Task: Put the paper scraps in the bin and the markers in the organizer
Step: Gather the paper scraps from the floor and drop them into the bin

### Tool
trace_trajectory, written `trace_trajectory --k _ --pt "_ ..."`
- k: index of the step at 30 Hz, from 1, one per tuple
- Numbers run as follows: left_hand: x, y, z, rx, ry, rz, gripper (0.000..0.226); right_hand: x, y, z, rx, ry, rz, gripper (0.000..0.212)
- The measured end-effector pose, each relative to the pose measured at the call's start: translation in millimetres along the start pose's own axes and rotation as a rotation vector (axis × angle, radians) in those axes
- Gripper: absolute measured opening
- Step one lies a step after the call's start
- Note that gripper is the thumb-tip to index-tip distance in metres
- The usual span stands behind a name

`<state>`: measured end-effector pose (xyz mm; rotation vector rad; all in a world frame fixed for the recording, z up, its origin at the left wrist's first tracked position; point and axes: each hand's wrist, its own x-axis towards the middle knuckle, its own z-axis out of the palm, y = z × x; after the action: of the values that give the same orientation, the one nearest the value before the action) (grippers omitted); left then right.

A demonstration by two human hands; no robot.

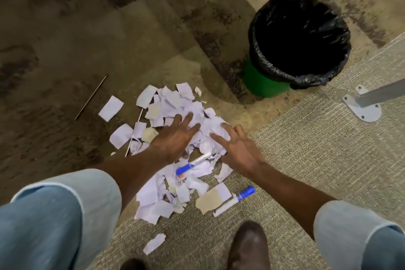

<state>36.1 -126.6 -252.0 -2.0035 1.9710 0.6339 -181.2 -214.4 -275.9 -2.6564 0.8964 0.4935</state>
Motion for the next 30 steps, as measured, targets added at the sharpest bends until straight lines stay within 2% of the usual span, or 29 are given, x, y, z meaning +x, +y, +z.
trace_trajectory --k 6,10,13,16,19,21,23,26,27,30 --pt "2.0 -2.8 -3.9 -0.056 0.091 0.022 0.047 -3.1 -2.0 -3.1 0.025 0.064 -0.018 0.042" --pt "9.8 -2.1 -13.5 -0.217 0.159 -0.079 0.036 2.0 2.8 -9.8 0.083 0.128 -0.009 0.034" --pt "15.7 -3.6 -20.6 -0.291 0.200 -0.078 0.037 6.4 9.4 -10.5 0.185 0.202 0.012 0.044" --pt "19.0 -8.2 -26.5 -0.309 0.217 -0.069 0.025 11.4 12.4 -8.3 0.251 0.178 0.067 0.066" --pt "20.2 -10.5 -32.5 -0.299 0.215 -0.061 0.018 19.7 7.3 -7.0 0.154 0.139 0.124 0.090" --pt "21.3 -12.2 -36.7 -0.297 0.214 -0.057 0.015 24.7 0.6 -5.2 0.057 0.111 0.127 0.096" --pt "22.1 -15.4 -41.8 -0.295 0.212 -0.065 0.013 27.3 -6.6 -5.0 0.024 0.121 0.114 0.083" --pt "24.6 -23.1 -47.7 -0.288 0.235 -0.056 0.010 30.2 -9.1 -5.5 0.059 0.185 0.095 0.043" --pt "25.3 -25.9 -50.2 -0.287 0.243 -0.060 0.010 30.7 -7.7 -6.5 0.071 0.205 0.090 0.037" --pt "28.9 -33.8 -58.8 -0.302 0.269 -0.075 0.015 30.9 1.6 -11.3 0.097 0.255 0.075 0.038"
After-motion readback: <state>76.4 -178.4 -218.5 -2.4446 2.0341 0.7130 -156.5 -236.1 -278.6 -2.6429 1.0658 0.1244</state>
